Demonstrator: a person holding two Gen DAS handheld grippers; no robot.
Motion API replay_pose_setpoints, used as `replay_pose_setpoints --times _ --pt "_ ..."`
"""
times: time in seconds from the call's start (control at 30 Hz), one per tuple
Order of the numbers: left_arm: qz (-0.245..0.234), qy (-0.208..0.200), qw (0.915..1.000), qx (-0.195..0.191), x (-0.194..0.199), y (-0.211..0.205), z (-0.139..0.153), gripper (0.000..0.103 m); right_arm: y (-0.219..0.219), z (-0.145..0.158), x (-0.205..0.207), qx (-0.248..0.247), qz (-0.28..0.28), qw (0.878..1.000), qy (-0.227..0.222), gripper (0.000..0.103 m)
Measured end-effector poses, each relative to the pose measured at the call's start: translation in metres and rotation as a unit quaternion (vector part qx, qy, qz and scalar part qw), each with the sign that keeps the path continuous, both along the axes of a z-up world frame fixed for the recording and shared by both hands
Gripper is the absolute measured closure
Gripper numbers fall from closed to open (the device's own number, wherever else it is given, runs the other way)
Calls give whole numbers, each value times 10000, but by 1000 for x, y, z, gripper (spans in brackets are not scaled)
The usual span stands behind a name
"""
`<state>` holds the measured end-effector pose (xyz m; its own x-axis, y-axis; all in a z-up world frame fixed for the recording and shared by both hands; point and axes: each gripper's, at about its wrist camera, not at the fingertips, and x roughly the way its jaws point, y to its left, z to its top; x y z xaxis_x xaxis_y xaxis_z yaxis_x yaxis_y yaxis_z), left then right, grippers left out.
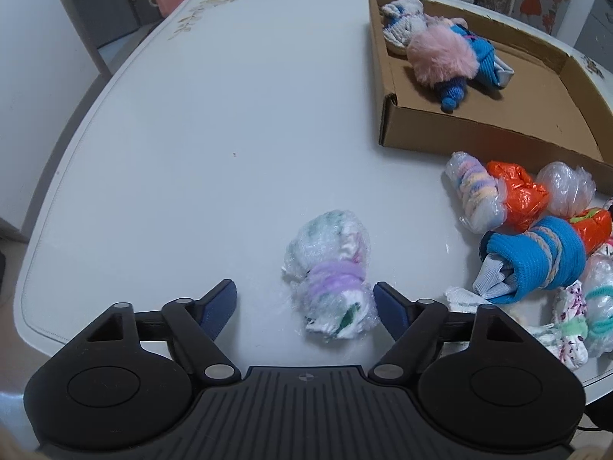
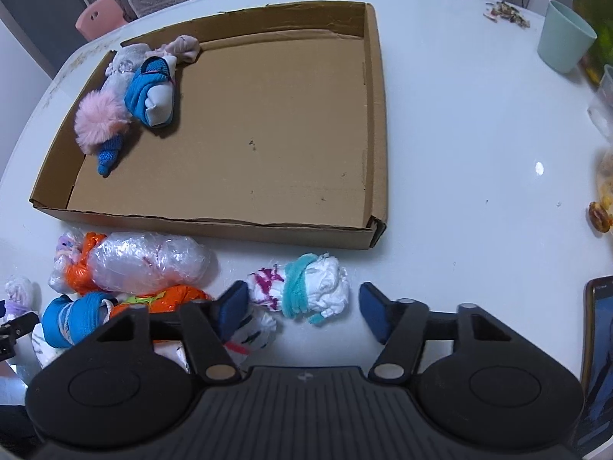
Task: Organize objects
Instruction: 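Grasp plastic-wrapped purple-band bundle with left tool while right tool grasps teal-band white bundle, then carry both bundles into the box next to the pompom hat and open both tools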
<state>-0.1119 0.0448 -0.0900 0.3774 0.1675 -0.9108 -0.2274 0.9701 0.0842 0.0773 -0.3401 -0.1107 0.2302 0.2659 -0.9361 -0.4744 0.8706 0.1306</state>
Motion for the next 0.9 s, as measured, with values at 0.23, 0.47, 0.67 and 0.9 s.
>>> replay_pose_setpoints --times 0.23,0.47,0.67,0.9 --pt "-251 -166 9993 223 6 -7 3 43 -10 2 -2 64 -13 10000 70 55" --pt "-374 -198 9983 412 9 -9 3 61 -15 8 -5 124 -17 9999 64 55" --pt "-277 -284 9980 497 11 -4 14 61 -33 22 -8 288 -129 9995 28 55" --pt "-29 -715 9970 281 17 1 59 61 -53 35 -5 438 -268 9987 -56 55"
